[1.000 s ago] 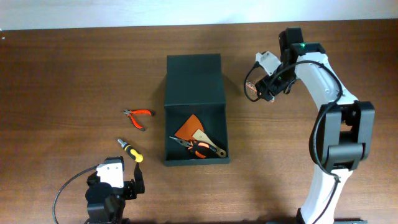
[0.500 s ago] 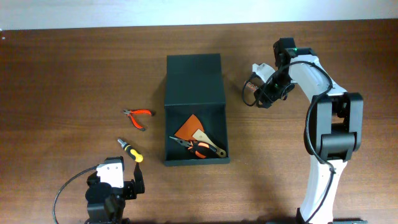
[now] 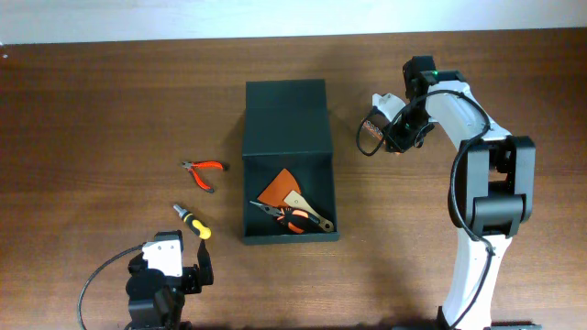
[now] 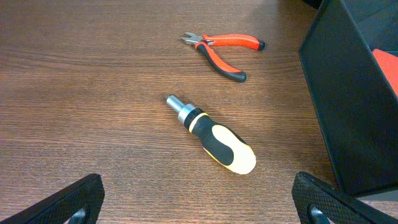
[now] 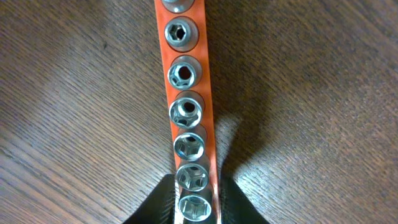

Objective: Pack container
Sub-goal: 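Move the right gripper to the orange socket strip and grasp it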

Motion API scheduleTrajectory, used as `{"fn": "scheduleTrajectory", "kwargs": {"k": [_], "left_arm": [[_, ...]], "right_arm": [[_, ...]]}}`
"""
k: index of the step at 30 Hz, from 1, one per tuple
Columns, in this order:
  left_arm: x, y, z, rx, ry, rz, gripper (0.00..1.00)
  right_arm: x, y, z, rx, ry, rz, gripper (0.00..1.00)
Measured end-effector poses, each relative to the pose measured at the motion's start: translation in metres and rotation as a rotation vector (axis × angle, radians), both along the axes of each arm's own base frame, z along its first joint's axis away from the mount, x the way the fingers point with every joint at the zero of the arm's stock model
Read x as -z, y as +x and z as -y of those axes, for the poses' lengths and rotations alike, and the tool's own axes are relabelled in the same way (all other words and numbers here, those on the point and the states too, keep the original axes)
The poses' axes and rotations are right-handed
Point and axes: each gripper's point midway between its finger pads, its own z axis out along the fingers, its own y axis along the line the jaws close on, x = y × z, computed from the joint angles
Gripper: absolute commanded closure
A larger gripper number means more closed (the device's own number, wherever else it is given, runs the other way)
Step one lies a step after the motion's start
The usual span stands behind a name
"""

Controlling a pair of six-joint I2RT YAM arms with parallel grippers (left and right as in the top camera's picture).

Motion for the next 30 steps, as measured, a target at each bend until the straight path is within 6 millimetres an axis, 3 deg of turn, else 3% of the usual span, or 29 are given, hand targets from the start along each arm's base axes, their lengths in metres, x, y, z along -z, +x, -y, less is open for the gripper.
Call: {"fn": "scheduleTrajectory", "kwargs": {"k": [9,15,20,30], "left_arm": [[0.000,0.000,0.000,0.000,0.000,0.000,0.01],[0.000,0.000,0.000,0.000,0.000,0.000,0.01],[0.000,0.000,0.000,0.000,0.000,0.000,0.01],[0.000,0.000,0.000,0.000,0.000,0.000,0.01]], "right_arm": [[-0.001,-0.006,-0.011,-0.004,-0.002,-0.023,0.87],[-0.001,-0.008,-0.024,-0.015,-0.001,-0.026,0.86],[-0.001,-0.009,-0.028,-0.018,-0.001,-0.029,0.77],[0.004,-0.012,-0.030,-0.025,-0.003,-0.033,0.82]]}}
